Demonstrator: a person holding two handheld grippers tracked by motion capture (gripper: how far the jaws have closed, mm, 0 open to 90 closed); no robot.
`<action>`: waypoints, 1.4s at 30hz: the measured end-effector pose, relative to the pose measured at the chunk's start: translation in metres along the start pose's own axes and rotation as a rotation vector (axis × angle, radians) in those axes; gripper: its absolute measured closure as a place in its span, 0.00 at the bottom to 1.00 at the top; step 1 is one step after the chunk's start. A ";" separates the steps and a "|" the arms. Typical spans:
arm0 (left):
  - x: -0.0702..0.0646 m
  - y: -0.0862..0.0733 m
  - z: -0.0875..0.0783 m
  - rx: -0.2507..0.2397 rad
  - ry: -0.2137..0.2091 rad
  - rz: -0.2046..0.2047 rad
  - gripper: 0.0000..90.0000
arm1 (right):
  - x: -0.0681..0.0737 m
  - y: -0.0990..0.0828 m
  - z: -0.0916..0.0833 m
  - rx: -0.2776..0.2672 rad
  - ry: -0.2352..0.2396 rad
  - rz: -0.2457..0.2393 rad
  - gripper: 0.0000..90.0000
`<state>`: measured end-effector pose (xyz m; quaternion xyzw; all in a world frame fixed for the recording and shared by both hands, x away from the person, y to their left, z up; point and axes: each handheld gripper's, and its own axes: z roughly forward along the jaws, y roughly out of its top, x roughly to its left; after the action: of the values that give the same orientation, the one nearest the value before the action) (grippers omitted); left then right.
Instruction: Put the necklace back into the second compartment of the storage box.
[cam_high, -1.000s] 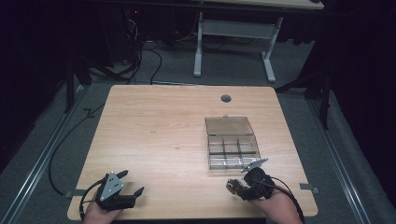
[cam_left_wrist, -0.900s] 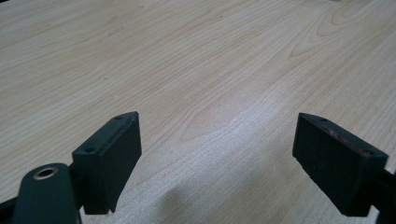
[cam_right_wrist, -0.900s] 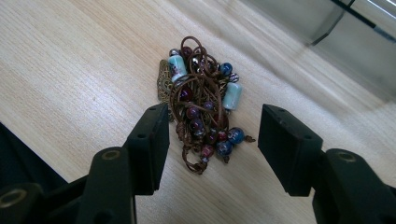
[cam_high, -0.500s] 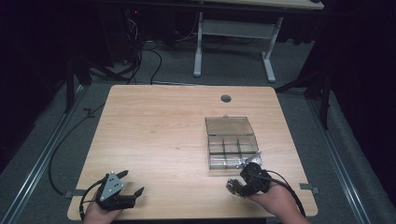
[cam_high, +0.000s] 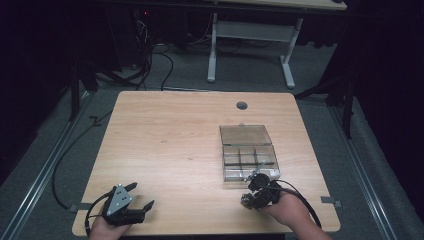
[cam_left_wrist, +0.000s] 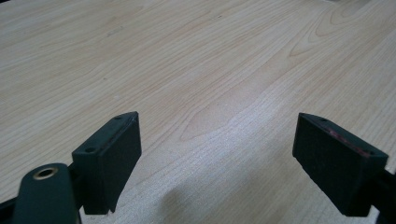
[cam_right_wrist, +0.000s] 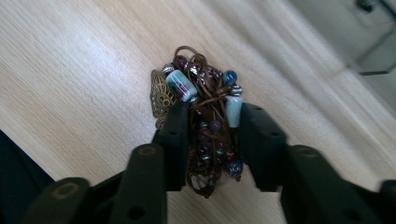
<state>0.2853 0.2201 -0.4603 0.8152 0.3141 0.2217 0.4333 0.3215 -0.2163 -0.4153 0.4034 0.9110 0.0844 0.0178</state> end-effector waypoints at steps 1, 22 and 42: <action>0.000 0.000 0.000 0.000 0.000 0.000 0.18 | 0.001 0.001 0.000 0.001 0.002 0.003 0.76; 0.001 0.000 -0.001 -0.004 -0.001 -0.009 0.18 | -0.003 0.005 -0.022 0.002 -0.013 0.010 0.80; 0.001 0.000 -0.001 -0.004 -0.003 -0.008 0.18 | -0.018 0.013 -0.057 -0.034 -0.006 0.052 0.80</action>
<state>0.2853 0.2213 -0.4602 0.8134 0.3161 0.2195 0.4362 0.3376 -0.2294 -0.3575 0.4268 0.8986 0.0989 0.0254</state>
